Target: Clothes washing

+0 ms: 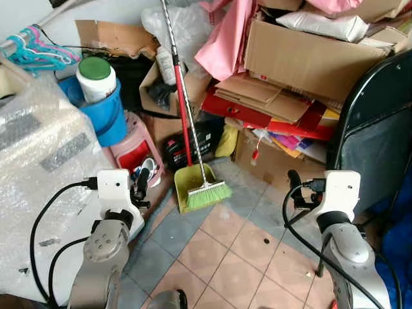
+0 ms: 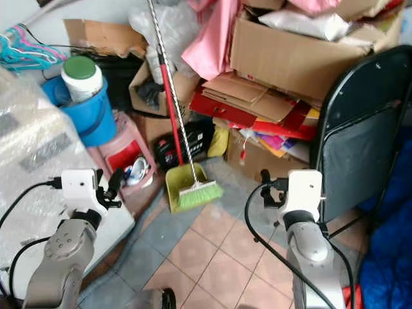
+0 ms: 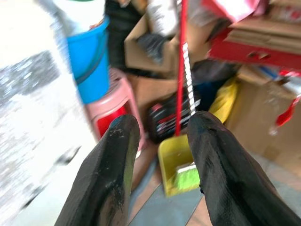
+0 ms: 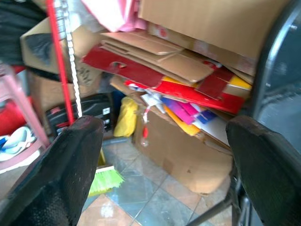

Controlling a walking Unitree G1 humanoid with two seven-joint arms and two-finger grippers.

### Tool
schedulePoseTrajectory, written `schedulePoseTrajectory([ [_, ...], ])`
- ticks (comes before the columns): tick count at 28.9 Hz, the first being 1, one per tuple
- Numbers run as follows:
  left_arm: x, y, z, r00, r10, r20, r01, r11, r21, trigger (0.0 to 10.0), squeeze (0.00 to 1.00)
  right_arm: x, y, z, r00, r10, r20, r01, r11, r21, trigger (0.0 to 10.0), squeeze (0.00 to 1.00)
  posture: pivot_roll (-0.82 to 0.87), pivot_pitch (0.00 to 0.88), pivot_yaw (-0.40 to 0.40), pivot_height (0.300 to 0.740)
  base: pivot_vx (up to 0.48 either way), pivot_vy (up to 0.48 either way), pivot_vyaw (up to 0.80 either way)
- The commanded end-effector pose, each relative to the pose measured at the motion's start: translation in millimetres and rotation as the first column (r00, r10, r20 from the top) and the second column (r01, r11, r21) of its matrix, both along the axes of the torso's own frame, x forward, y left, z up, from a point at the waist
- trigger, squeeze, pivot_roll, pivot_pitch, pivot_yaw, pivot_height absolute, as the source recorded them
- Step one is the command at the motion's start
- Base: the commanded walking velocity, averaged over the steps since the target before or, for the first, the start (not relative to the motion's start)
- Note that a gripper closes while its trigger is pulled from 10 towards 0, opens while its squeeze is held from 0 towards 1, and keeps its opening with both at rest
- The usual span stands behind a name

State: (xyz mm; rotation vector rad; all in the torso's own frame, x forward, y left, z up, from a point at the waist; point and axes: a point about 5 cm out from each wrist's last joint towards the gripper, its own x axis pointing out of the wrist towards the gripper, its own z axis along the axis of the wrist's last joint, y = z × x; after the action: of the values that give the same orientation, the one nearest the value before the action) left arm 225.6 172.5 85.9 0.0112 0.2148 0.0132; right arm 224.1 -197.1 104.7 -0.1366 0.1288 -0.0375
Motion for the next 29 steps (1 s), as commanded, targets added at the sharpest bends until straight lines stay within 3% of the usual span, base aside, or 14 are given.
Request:
schedulePoseTrajectory([
  [1,1.3,4.2,4.0,1.0,0.018,-0.014,-0.018,1.0,-0.012,10.0,0.0,0.5,5.3,4.2,1.0,0.022,0.02,-0.022,1.0,0.007,10.0,0.0,-0.03,0.0,0.075,0.74,0.0,0.0,0.8],
  [6,11.3,-4.0,9.9,1.0,-0.018,0.002,0.018,0.999,-0.047,10.0,0.0,7.2,11.0,9.1,0.997,0.063,0.037,-0.063,0.998,0.003,10.0,0.0,-0.03,0.0,0.075,0.74,0.0,0.0,0.8],
  [9,20.1,-4.2,17.7,0.997,-0.034,0.066,0.032,0.999,0.03,10.0,0.0,11.3,14.3,16.3,0.99,0.132,0.049,-0.131,0.991,-0.011,10.0,0.0,-0.03,0.0,0.09,0.74,0.0,0.0,0.8],
  [11,22.9,-1.8,19.3,0.998,-0.022,0.057,0.021,1.0,0.02,10.0,0.0,11.7,15.3,22.0,0.982,0.175,0.065,-0.173,0.984,-0.039,10.0,0.0,-0.03,0.004,0.092,0.74,0.0,0.0,0.8],
  [17,34.5,0.2,31.3,0.994,0.02,0.107,-0.022,1.0,0.018,10.0,0.0,23.9,11.9,26.3,0.989,0.114,0.097,-0.113,0.993,-0.017,10.0,0.0,0.0,0.008,0.095,0.74,0.0,0.0,0.8],
  [22,48.1,-10.1,50.9,0.982,0.011,0.19,-0.012,1.0,0.002,10.0,0.0,36.7,22.3,37.2,0.983,0.104,0.152,-0.106,0.994,0.001,10.0,0.0,0.01,0.0,0.058,0.74,0.0,0.0,0.8],
  [26,54.7,-9.3,45.4,0.987,0.058,0.15,-0.049,0.997,-0.061,10.0,0.0,45.8,30.0,38.5,0.983,0.077,0.167,-0.082,0.996,0.018,10.0,0.0,-0.01,0.0,0.025,0.74,0.0,0.0,0.8],
  [29,52.7,-11.5,40.0,0.988,0.044,0.15,-0.037,0.998,-0.049,10.0,0.0,46.7,35.8,38.0,0.981,0.081,0.175,-0.083,0.997,0.004,10.0,0.0,-0.01,0.0,0.015,0.74,0.0,0.0,0.8],
])
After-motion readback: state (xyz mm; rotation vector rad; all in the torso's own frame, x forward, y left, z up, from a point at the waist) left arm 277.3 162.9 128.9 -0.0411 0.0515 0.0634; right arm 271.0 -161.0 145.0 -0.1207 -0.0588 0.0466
